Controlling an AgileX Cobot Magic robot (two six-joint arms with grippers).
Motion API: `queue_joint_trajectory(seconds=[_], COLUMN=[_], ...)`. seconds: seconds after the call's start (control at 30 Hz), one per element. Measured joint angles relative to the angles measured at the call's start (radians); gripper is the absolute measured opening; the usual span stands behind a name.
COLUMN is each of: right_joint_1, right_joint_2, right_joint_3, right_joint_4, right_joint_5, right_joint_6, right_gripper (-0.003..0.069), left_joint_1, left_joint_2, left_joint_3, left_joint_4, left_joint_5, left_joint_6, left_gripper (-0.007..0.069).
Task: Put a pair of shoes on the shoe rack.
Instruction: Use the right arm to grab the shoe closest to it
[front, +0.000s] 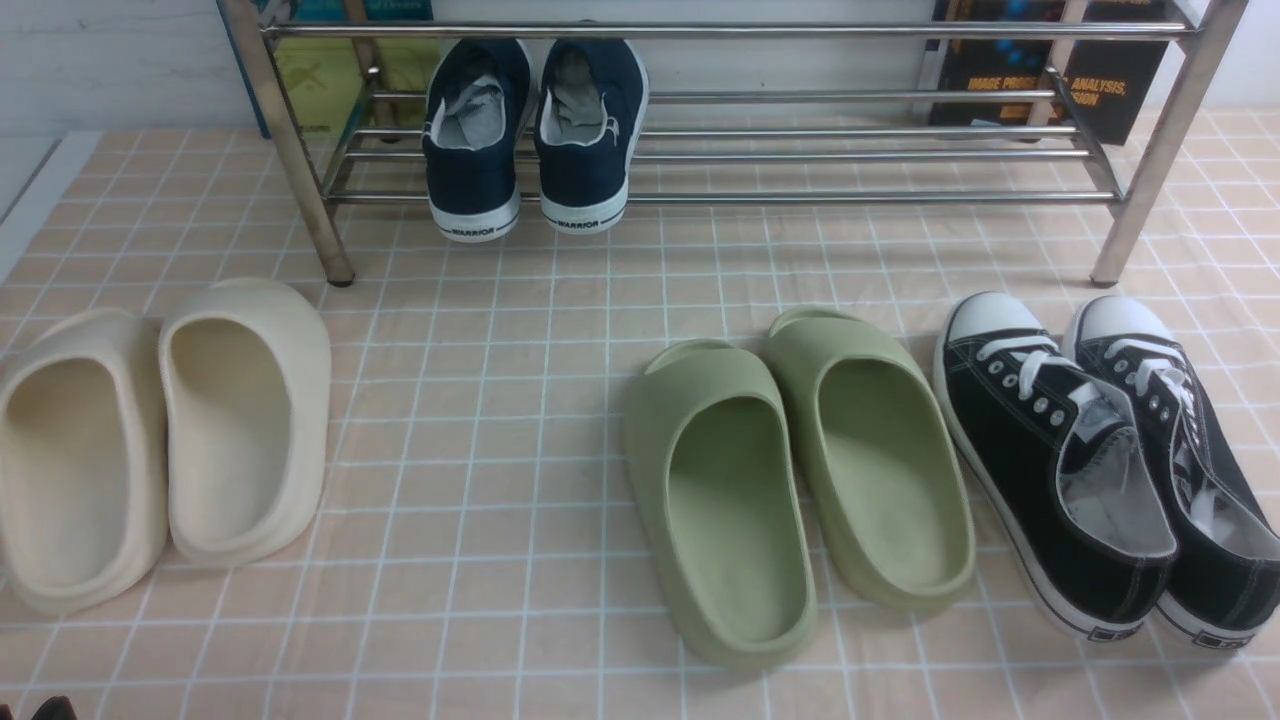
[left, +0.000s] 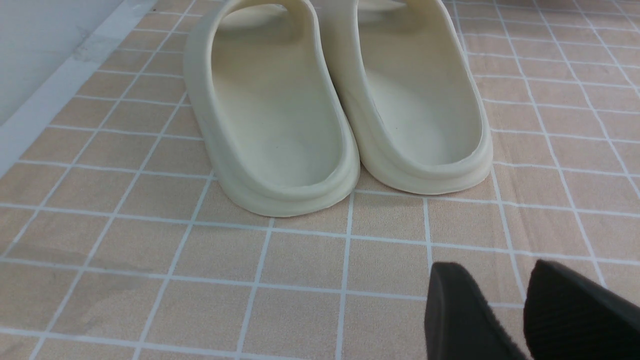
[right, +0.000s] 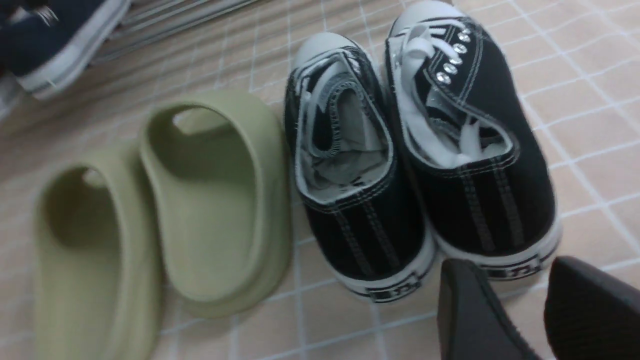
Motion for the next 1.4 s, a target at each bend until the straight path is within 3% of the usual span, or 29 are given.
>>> queue_joint_trajectory(seconds=[0.2,0.27,0.47,0.6,0.67,0.7,0.77,0.87,1.0,1.07,1.27,1.4], right_joint_1=[0.000,0.000,0.000,0.000,0.000,0.000,0.000,0.000,0.000,0.014,0.134,0.295], right_joint_2=[0.000,0.000,0.000,0.000,0.000,0.001,0.043,0.216,0.445,0.666,0.968,1.201], right_joint_3=[0.006,0.006,0.006,-0.021,-0.084,-0.092,-0.208,-0.403,-0.612,-0.784,-0.984,-1.051], right_joint_4=[0.365,0.414,0.427,0.421,0.395,0.391,0.328,0.180,0.001,-0.139,-0.254,-0.311], right_joint_5=[0.015,0.006,-0.147,-0.146,-0.110,-0.106,-0.059,0.043,0.224,0.408,0.583,0.656], right_joint_6=[0.196,0.205,0.187,0.024,-0.114,-0.114,-0.268,-0.359,-0.382,-0.387,-0.337,-0.311], right_gripper=[0.0239,0.0239,0.0239,0.0233,0.0200,0.0195,0.0103,-0.0010,-0.0018,-0.0018,-0.0018,-0.0010], left_joint_1=[0.000,0.000,0.000,0.000,0.000,0.000,0.000,0.000,0.000,0.000,0.000,0.000], left_joint_2=[0.000,0.000,0.000,0.000,0.000,0.000,0.000,0.000,0.000,0.000,0.000,0.000], left_joint_3=[0.000,0.000,0.000,0.000,0.000,0.000,0.000,0.000,0.000,0.000,0.000,0.000], left_joint_4=[0.000,0.000,0.000,0.000,0.002,0.002,0.003,0.003,0.003,0.003,0.006,0.008], left_joint_5=[0.000,0.000,0.000,0.000,0.000,0.000,0.000,0.000,0.000,0.000,0.001,0.001], left_joint_6=[0.000,0.000,0.000,0.000,0.000,0.000,0.000,0.000,0.000,0.000,0.000,0.000], left_gripper=[0.0238,0.0238,0.0238,0.0238,0.0238,0.0238,0.0238,0.0238,0.0238,0.0238,0.0238,0.0238])
